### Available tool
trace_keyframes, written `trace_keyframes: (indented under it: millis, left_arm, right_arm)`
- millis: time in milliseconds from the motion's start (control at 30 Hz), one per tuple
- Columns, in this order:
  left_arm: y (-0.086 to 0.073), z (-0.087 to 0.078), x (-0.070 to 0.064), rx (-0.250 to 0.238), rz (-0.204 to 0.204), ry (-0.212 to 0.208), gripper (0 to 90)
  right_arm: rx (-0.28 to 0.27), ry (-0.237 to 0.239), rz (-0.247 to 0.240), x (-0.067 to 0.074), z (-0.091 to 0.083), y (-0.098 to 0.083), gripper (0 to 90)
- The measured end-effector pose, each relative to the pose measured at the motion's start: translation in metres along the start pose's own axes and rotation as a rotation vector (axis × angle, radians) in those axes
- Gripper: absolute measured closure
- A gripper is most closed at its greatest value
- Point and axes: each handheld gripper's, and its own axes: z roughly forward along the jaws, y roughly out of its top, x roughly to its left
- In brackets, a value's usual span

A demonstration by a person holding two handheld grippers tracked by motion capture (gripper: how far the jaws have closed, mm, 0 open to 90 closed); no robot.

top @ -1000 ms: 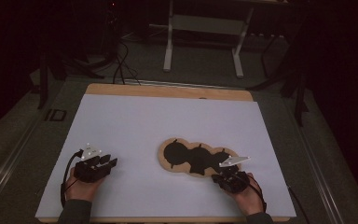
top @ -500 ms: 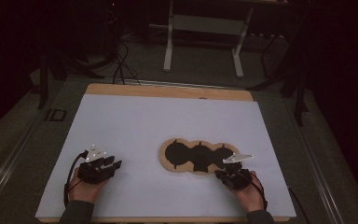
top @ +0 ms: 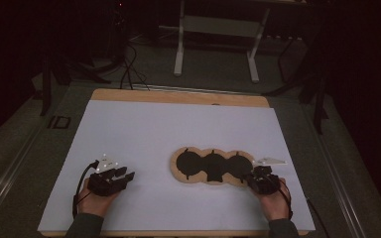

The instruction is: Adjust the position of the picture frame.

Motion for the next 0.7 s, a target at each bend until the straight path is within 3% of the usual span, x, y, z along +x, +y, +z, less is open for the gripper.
trace_keyframes:
  millis: [33,67,100,200,233,333,500,700]
  left_arm:
    - [0.002,0.001,-0.002,0.001,0.002,-0.007,61.3]
    - [0.002,0.001,-0.002,0.001,0.002,-0.007,61.3]
    - [0.003,0.003,-0.004,0.004,0.009,-0.019,61.4]
    - [0.004,0.005,-0.006,0.005,0.017,-0.022,61.7]
    - [0.006,0.006,-0.008,0.006,0.023,-0.030,62.1]
    - [0.008,0.009,-0.010,0.005,0.015,-0.048,63.1]
    - [0.012,0.015,-0.016,-0.002,-0.002,-0.048,62.6]
    - [0.015,0.027,-0.026,0.016,0.031,-0.028,63.4]
  right_arm:
    - [-0.015,-0.023,0.022,-0.009,-0.001,0.000,90.0]
    - [-0.015,-0.023,0.022,-0.009,-0.001,0.000,90.0]
    - [-0.034,-0.043,0.062,-0.023,-0.001,-0.003,90.0]
    - [-0.045,-0.070,0.090,-0.033,-0.001,-0.004,90.0]
    - [-0.054,-0.103,0.126,-0.042,0.000,-0.004,90.0]
    - [-0.070,-0.141,0.176,-0.052,0.000,-0.006,90.0]
    - [-0.049,-0.186,0.221,-0.060,0.009,-0.012,90.0]
    - [-0.023,-0.163,0.239,-0.057,0.020,-0.012,90.0]
